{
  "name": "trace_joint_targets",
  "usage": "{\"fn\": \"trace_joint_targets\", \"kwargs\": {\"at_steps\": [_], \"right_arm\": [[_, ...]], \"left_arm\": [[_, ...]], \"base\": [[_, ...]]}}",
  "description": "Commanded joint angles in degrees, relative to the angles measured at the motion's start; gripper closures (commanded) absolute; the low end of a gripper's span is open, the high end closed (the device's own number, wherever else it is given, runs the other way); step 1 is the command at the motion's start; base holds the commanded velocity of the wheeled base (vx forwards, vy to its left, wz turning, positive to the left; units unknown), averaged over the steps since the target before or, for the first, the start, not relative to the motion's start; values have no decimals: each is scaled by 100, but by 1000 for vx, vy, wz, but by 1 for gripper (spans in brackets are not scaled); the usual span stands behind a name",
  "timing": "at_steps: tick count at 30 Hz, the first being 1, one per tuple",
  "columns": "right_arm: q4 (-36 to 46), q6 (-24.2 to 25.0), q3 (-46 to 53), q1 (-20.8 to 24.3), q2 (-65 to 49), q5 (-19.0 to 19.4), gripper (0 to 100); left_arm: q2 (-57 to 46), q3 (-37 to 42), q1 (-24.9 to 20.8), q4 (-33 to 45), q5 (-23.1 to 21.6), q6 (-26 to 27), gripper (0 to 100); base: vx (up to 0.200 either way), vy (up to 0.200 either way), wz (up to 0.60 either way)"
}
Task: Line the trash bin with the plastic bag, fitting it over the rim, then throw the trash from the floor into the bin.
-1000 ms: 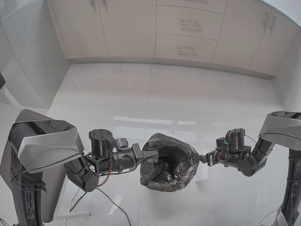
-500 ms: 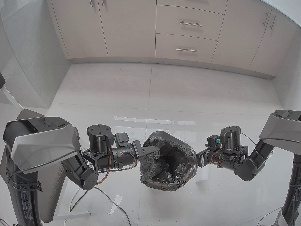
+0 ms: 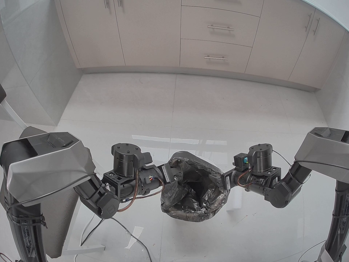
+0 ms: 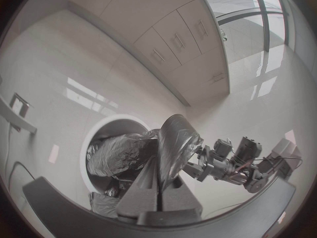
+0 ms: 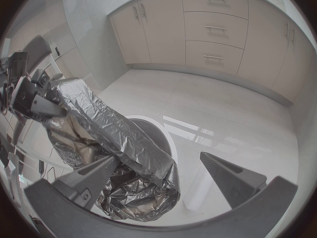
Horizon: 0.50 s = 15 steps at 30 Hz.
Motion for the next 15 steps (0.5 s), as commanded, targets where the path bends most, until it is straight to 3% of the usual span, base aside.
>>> {"fn": "trace_joint_targets", "kwargs": {"at_steps": [1,6,15], "right_arm": [[4,-4,-137,37,94,-4,0],[13,5,-506,28,305,-21,0],[4,40,-1315,-51,797,-259,0]], "left_arm": [[-94,-300,-104,196,322,281,100],[-103,-308,-95,231,330,404,100],[-103,-625,-42,1084,330,1054,100]], "base": [[0,0,0],[0,0,0],[0,0,0]]}}
